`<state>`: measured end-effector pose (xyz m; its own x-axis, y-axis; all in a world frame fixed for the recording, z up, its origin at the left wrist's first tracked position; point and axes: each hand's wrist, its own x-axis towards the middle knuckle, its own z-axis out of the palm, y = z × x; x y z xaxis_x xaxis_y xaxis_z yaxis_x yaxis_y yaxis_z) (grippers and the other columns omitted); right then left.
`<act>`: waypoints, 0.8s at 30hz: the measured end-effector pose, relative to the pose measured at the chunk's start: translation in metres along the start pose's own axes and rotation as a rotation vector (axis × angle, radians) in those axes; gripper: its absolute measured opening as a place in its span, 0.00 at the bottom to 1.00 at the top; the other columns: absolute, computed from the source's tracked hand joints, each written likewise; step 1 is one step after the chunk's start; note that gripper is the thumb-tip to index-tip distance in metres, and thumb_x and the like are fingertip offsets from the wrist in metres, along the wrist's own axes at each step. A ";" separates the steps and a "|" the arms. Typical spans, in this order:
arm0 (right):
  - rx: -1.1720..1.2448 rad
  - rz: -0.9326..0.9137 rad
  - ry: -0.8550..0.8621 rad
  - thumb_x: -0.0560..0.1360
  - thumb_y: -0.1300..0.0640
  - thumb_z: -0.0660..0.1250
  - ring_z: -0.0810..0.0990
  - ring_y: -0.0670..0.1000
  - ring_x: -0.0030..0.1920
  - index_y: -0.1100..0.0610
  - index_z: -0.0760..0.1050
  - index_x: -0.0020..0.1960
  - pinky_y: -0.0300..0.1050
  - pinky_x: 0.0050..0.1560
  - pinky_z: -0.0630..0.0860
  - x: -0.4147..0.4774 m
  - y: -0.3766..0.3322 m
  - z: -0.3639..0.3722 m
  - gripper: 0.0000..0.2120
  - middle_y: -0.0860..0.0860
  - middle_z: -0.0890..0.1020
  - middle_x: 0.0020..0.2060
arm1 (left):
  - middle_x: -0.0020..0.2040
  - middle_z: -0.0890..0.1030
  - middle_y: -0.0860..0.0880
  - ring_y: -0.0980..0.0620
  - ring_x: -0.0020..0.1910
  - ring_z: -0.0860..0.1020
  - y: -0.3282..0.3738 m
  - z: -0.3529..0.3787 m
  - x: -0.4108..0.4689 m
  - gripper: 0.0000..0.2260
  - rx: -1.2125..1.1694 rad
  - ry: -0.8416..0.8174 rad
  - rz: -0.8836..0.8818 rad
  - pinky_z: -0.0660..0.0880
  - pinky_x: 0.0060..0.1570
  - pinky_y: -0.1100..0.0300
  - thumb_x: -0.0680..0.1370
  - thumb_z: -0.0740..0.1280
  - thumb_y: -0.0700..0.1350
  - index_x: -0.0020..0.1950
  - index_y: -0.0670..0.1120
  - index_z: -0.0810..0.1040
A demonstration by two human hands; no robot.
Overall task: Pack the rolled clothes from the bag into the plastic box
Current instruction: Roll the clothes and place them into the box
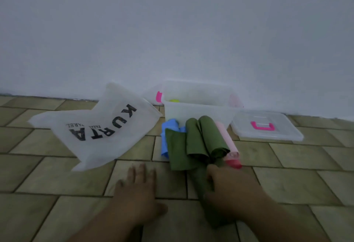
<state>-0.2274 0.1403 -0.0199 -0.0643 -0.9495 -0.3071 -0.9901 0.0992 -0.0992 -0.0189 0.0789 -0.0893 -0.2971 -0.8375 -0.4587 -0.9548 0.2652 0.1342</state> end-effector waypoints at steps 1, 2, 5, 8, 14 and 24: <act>-0.038 0.012 0.062 0.74 0.48 0.62 0.75 0.50 0.46 0.48 0.65 0.58 0.45 0.44 0.74 0.000 -0.003 0.012 0.14 0.48 0.74 0.48 | 0.77 0.33 0.47 0.43 0.75 0.35 0.000 0.005 0.001 0.46 -0.016 0.035 -0.007 0.47 0.71 0.40 0.69 0.61 0.68 0.77 0.53 0.38; -0.050 0.032 0.128 0.74 0.49 0.61 0.76 0.52 0.47 0.49 0.61 0.64 0.46 0.43 0.74 0.001 -0.005 0.021 0.20 0.50 0.74 0.52 | 0.77 0.33 0.47 0.43 0.75 0.35 -0.003 0.008 0.002 0.47 -0.031 0.068 -0.010 0.46 0.71 0.40 0.69 0.62 0.68 0.76 0.54 0.37; -0.036 0.068 0.255 0.75 0.53 0.62 0.77 0.54 0.48 0.51 0.54 0.70 0.47 0.39 0.73 0.002 -0.014 0.036 0.27 0.53 0.74 0.56 | 0.77 0.35 0.49 0.46 0.76 0.36 -0.010 0.015 0.003 0.48 -0.076 0.123 0.006 0.45 0.72 0.42 0.67 0.63 0.70 0.76 0.56 0.38; -0.031 -0.091 0.354 0.74 0.53 0.62 0.76 0.53 0.48 0.49 0.56 0.68 0.45 0.38 0.69 -0.003 -0.034 0.050 0.25 0.51 0.73 0.58 | 0.78 0.37 0.52 0.48 0.76 0.37 -0.012 0.013 -0.001 0.46 -0.094 0.156 0.036 0.46 0.72 0.43 0.67 0.63 0.70 0.76 0.58 0.40; 0.008 -0.466 0.430 0.72 0.59 0.60 0.72 0.53 0.59 0.46 0.65 0.65 0.49 0.57 0.67 -0.007 -0.050 0.070 0.23 0.46 0.73 0.63 | 0.76 0.61 0.49 0.49 0.69 0.67 -0.041 -0.011 -0.018 0.31 -0.455 0.129 0.098 0.70 0.61 0.58 0.75 0.66 0.48 0.75 0.55 0.58; 0.370 0.018 0.336 0.52 0.18 0.57 0.51 0.53 0.75 0.37 0.50 0.71 0.57 0.70 0.60 -0.023 -0.054 0.088 0.52 0.44 0.49 0.74 | 0.66 0.72 0.47 0.50 0.57 0.74 -0.011 -0.028 -0.013 0.34 -0.550 0.181 -0.047 0.74 0.54 0.54 0.68 0.63 0.64 0.71 0.51 0.67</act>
<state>-0.1619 0.1829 -0.0910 -0.1775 -0.9841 0.0041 -0.8820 0.1573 -0.4442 -0.0043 0.0738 -0.0606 -0.2044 -0.9238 -0.3239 -0.8170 -0.0213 0.5763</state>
